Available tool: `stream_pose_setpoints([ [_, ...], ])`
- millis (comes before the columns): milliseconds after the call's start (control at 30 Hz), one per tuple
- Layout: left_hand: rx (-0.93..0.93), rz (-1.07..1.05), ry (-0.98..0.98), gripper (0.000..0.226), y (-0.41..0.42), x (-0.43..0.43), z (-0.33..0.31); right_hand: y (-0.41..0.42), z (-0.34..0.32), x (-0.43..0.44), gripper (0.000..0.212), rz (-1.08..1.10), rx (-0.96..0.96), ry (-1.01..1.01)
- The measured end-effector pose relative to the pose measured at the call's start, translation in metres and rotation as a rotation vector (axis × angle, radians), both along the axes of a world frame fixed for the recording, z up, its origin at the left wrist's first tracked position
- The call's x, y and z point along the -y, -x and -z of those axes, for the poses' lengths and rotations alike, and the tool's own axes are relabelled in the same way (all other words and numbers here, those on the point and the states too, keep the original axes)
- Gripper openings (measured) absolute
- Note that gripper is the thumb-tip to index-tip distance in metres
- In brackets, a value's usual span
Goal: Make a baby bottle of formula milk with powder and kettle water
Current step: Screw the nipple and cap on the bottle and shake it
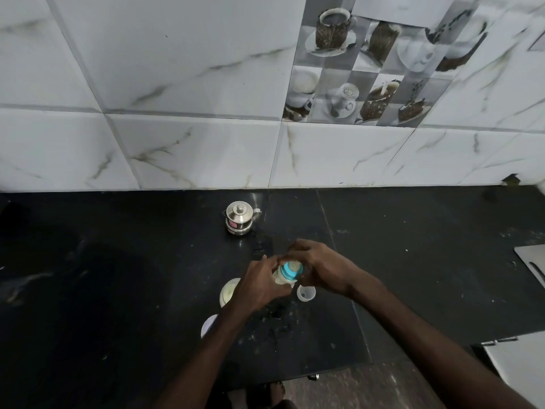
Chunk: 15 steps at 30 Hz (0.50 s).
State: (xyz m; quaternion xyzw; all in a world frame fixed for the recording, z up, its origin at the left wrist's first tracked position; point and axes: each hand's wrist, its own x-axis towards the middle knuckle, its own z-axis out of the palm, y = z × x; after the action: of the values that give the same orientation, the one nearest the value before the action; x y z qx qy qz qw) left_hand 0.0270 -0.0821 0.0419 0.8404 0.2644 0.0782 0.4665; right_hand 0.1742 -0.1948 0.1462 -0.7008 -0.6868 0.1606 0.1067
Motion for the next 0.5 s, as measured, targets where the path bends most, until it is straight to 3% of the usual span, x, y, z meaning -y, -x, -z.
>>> stream_pose_setpoints([
  [167, -0.028, -0.033, -0.013, 0.061, 0.004, 0.008, -0.006, 0.009, 0.011, 0.000, 0.035, 0.224, 0.073, 0.064],
  [267, -0.022, -0.044, -0.036, 0.059, 0.006, 0.015, -0.010, 0.010, 0.018, 0.000, 0.043, 0.393, 0.136, 0.126],
  [333, -0.031, -0.055, -0.053, 0.061, 0.006, 0.018, -0.011, 0.008, 0.014, 0.003, 0.048, 0.359, 0.095, 0.157],
  [433, -0.005, -0.079, -0.050, 0.060, 0.006, 0.021, -0.014, 0.012, 0.004, -0.002, 0.035, 0.395, 0.113, 0.152],
  [500, 0.009, -0.074, -0.054, 0.059, 0.005, 0.022, -0.014, 0.013, 0.000, -0.002, 0.049, 0.514, 0.198, 0.228],
])
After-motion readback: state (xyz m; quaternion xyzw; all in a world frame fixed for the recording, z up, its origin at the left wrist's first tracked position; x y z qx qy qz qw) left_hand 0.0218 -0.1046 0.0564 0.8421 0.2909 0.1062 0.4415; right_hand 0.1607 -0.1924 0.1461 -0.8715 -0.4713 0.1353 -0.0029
